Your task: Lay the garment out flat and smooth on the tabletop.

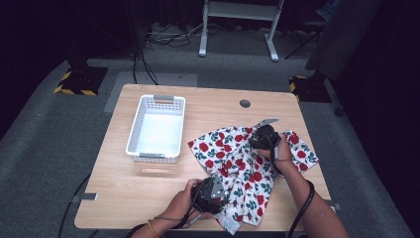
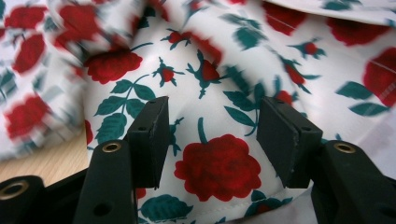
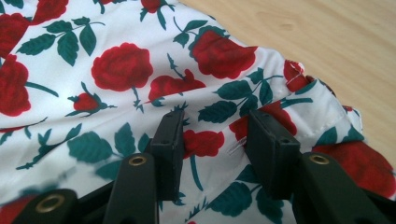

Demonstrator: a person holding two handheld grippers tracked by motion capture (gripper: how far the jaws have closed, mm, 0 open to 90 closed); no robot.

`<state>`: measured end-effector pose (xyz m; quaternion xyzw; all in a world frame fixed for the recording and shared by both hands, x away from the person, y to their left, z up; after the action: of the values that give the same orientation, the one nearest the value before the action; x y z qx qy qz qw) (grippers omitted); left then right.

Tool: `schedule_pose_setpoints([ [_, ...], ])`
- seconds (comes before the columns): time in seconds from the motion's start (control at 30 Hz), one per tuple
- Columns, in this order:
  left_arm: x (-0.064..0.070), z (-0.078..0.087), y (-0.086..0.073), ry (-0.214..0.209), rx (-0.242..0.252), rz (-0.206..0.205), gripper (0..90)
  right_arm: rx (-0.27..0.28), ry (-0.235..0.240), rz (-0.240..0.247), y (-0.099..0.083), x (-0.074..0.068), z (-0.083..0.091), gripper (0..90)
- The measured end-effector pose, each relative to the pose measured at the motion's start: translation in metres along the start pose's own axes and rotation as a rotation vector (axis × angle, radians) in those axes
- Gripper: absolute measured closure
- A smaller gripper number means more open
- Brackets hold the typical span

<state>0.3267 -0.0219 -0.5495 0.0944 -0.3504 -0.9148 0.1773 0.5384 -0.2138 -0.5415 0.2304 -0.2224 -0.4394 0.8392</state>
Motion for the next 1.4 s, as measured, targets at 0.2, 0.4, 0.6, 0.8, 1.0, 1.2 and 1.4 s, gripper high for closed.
schedule_pose_setpoints([
  [0.2, 0.007, 0.001, 0.003, 0.039, -0.028, -0.032, 46.5, 0.007, -0.032, -0.063, 0.008, 0.012, -0.010, 56.5],
  [0.4, 0.028, -0.007, 0.011, -0.006, -0.002, -0.031, 47.9, 0.021, -0.062, -0.068, 0.015, 0.012, -0.015, 53.3],
  [0.6, 0.039, 0.000, 0.022, -0.054, 0.027, -0.105, 40.4, 0.088, -0.055, -0.036, 0.020, 0.009, -0.002, 50.0],
  [0.8, -0.005, 0.005, 0.030, 0.063, 0.041, -0.046, 41.0, 0.167, 0.026, 0.006, -0.012, 0.010, 0.053, 47.1],
  [1.0, -0.040, -0.007, 0.030, 0.124, 0.041, 0.036, 44.1, 0.144, 0.090, 0.066, -0.079, -0.018, 0.080, 46.6],
  [1.2, -0.046, -0.014, 0.014, 0.137, -0.008, 0.056, 45.1, 0.131, 0.082, 0.134, -0.100, -0.042, 0.082, 46.2],
  [1.4, -0.039, -0.004, 0.003, 0.126, 0.001, 0.054, 45.2, 0.088, 0.042, 0.048, -0.111, -0.027, 0.083, 45.3],
])
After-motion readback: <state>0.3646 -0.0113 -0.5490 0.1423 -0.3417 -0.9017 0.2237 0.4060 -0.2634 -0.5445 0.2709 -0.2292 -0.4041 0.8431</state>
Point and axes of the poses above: each handheld gripper's, and its own axes: z roughly backward along the jaws, y roughly out of its top, x roughly to its right, the point moved 7 cm from there along -z, roughly forward along the jaws, and after that the axes turned 3 degrees about -y, right-handed, at the moved point
